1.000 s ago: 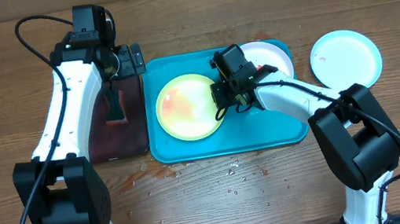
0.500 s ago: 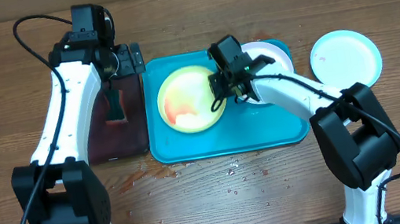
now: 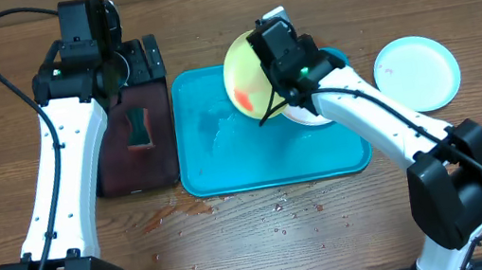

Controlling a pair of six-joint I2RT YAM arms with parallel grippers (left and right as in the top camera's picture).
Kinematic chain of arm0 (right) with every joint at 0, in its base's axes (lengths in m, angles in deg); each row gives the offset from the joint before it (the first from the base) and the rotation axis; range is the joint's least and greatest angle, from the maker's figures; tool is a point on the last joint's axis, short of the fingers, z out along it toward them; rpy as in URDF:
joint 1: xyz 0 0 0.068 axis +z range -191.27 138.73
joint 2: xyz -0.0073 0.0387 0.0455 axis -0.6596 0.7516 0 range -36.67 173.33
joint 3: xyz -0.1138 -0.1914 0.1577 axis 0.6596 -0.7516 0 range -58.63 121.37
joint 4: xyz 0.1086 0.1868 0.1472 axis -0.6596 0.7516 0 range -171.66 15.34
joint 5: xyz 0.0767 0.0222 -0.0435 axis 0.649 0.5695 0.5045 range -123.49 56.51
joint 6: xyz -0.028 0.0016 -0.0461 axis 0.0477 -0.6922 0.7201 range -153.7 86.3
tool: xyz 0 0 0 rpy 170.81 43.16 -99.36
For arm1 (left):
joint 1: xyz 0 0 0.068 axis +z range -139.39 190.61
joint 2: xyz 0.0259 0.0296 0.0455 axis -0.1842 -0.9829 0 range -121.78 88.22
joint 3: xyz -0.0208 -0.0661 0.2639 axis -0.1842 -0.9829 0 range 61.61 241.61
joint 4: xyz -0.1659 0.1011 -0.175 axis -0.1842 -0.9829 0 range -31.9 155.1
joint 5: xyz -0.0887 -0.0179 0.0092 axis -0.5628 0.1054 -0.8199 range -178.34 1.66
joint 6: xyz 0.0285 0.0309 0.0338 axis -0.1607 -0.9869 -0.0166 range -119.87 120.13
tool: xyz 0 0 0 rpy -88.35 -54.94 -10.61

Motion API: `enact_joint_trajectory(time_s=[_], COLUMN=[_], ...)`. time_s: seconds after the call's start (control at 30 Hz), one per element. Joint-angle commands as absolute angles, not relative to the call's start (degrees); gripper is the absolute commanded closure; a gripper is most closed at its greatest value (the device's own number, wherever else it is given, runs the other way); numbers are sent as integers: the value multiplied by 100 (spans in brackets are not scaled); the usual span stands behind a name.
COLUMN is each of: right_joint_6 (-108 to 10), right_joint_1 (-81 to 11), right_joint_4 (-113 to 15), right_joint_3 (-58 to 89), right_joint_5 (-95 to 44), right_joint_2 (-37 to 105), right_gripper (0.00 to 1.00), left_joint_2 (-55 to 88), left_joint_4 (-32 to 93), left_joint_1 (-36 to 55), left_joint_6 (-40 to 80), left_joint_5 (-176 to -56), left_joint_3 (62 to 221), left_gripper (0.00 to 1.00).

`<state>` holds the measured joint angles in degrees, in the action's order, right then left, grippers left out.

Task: Clean dirty plates on tray and stack at the side
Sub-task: 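Lift the yellow plate upright off the tray with the right gripper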

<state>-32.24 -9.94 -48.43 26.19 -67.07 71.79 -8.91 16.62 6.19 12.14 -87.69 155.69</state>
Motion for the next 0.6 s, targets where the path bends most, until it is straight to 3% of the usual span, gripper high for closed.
enact_joint_trajectory(time_s=[0.0, 0.37, 0.57], right_joint_6=[-2687, -1495, -1071], right_joint_1=[-624, 237, 512], right_joint_4=[-4867, -5603, -5839], right_joint_3=[2787, 2787, 2787], right_joint_5=[-7912, -9960, -10257], right_joint_2=[6952, 6952, 6952], right_gripper=[96, 96, 96], left_joint_2=[-766, -766, -766], left_joint_4=[1692, 1775, 1854], left_joint_1=[619, 621, 776], left_joint_6=[1168, 1168, 1171], left_joint_5=[-8776, -8774, -8776], left_joint_3=[15663, 15663, 15663], left_gripper=[0, 0, 0])
